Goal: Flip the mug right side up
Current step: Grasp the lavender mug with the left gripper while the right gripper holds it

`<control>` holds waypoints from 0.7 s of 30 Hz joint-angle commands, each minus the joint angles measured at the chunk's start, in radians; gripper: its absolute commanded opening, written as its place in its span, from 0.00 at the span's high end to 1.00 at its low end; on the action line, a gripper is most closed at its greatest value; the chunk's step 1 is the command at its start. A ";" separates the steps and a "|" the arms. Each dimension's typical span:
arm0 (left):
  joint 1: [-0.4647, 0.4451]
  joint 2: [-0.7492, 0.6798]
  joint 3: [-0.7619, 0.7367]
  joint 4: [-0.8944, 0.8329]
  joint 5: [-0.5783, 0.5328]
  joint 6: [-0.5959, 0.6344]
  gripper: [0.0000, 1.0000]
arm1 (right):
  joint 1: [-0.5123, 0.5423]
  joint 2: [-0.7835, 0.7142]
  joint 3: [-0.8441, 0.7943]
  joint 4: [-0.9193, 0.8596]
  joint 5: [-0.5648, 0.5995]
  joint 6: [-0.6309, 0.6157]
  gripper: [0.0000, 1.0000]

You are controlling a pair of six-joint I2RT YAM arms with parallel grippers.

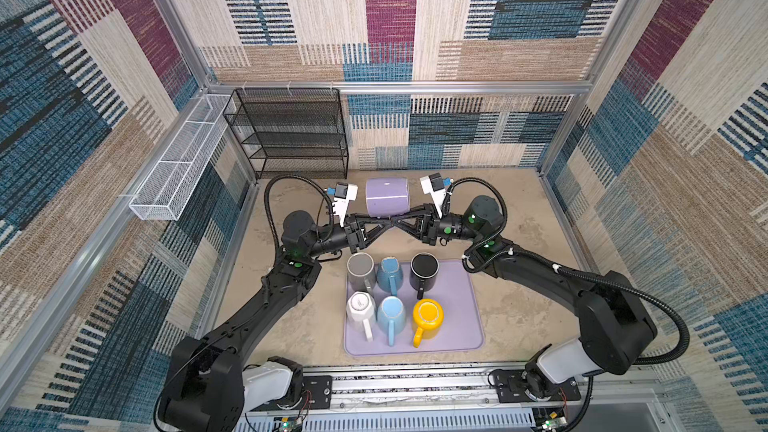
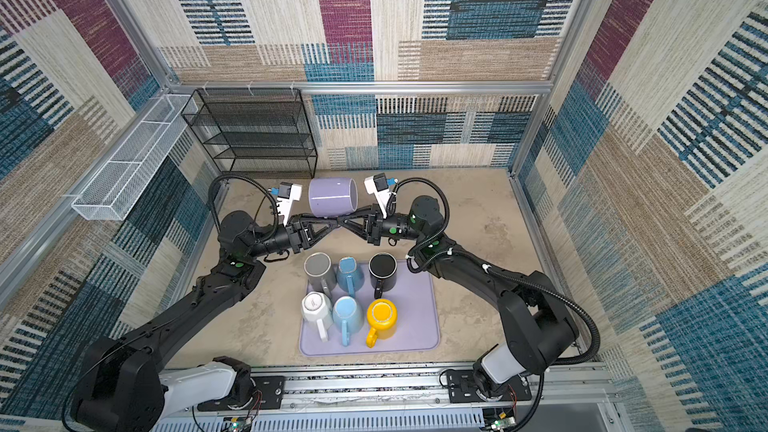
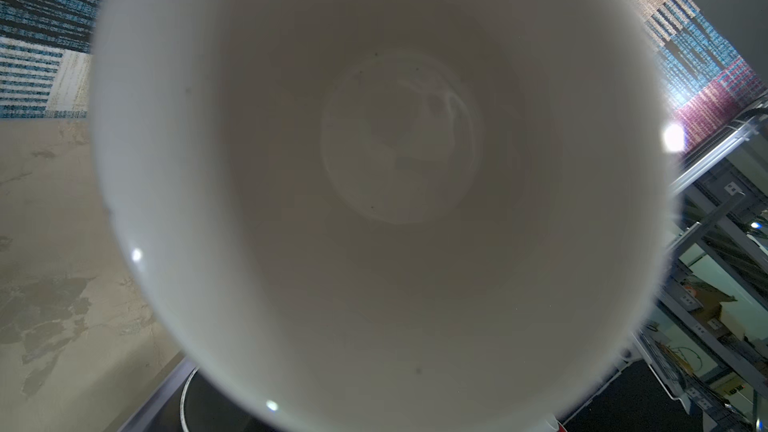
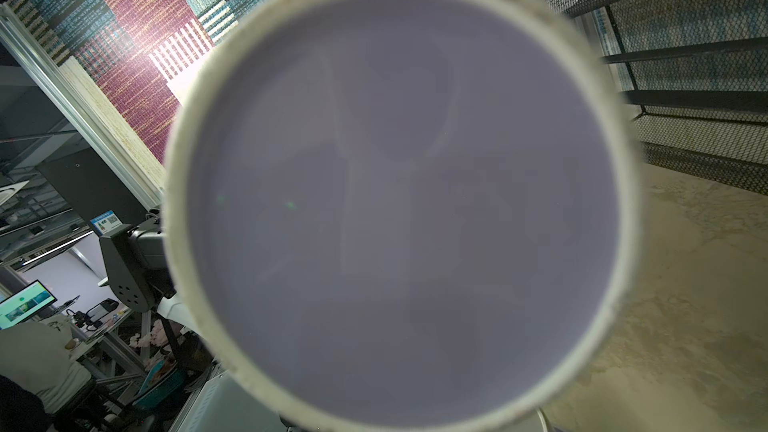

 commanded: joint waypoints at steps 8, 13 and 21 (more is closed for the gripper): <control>-0.001 -0.013 0.001 0.091 -0.013 -0.006 0.92 | 0.004 0.002 0.002 0.056 -0.033 0.011 1.00; -0.002 -0.008 0.008 0.097 -0.009 -0.009 1.00 | 0.005 0.004 0.010 0.025 -0.041 0.000 1.00; -0.001 -0.007 0.010 0.124 -0.010 -0.022 1.00 | 0.004 0.003 0.029 -0.041 -0.013 -0.033 0.88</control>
